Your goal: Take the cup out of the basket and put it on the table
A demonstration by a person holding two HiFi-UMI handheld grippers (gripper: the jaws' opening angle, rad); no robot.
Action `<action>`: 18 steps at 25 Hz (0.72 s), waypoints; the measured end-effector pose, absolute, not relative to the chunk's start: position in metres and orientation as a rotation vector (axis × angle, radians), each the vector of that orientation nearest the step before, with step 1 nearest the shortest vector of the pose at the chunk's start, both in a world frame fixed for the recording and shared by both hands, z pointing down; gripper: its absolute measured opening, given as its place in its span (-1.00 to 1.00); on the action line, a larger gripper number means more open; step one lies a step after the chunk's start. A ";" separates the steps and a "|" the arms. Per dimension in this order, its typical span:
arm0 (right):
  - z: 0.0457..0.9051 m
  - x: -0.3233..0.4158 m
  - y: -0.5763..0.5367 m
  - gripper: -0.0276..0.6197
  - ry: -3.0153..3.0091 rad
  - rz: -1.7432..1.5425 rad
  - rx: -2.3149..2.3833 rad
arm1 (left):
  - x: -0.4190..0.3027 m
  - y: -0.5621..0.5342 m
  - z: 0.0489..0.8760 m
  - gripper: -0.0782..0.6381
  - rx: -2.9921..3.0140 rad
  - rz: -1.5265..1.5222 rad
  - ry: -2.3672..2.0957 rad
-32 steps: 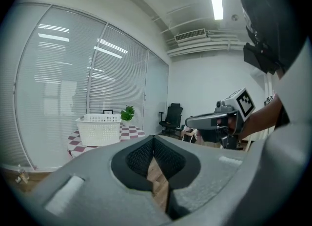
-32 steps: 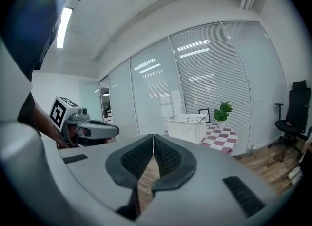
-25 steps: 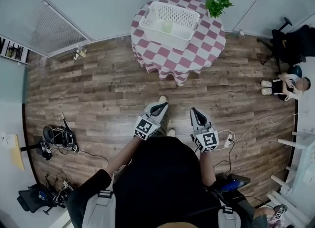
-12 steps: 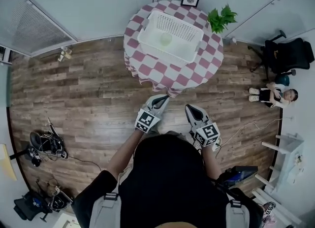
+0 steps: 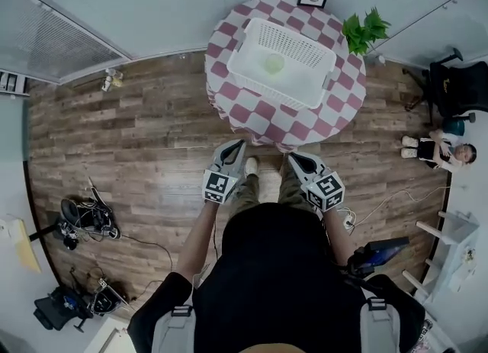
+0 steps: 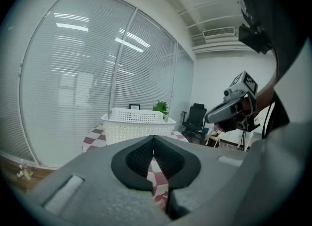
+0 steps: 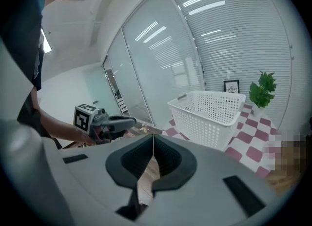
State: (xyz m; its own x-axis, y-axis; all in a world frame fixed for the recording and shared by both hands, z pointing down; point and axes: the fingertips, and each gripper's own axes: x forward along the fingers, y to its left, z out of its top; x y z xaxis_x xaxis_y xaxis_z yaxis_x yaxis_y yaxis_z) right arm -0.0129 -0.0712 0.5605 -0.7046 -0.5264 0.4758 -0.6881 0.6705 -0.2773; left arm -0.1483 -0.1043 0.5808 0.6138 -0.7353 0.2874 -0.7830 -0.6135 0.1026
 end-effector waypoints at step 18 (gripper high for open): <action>0.628 0.182 -0.236 -0.88 -2.496 0.954 1.119 | -0.029 -0.302 0.509 -0.76 2.719 0.827 -1.288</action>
State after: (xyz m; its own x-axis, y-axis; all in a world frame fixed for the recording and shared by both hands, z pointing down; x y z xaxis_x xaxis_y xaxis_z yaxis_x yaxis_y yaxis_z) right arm 0.1822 -0.2362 0.6283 -0.6763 -0.5762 0.4590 -0.7354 0.4925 -0.4654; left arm -0.0290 -0.3022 0.5093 0.5190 -0.7135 0.4708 -0.7249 -0.6592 -0.2000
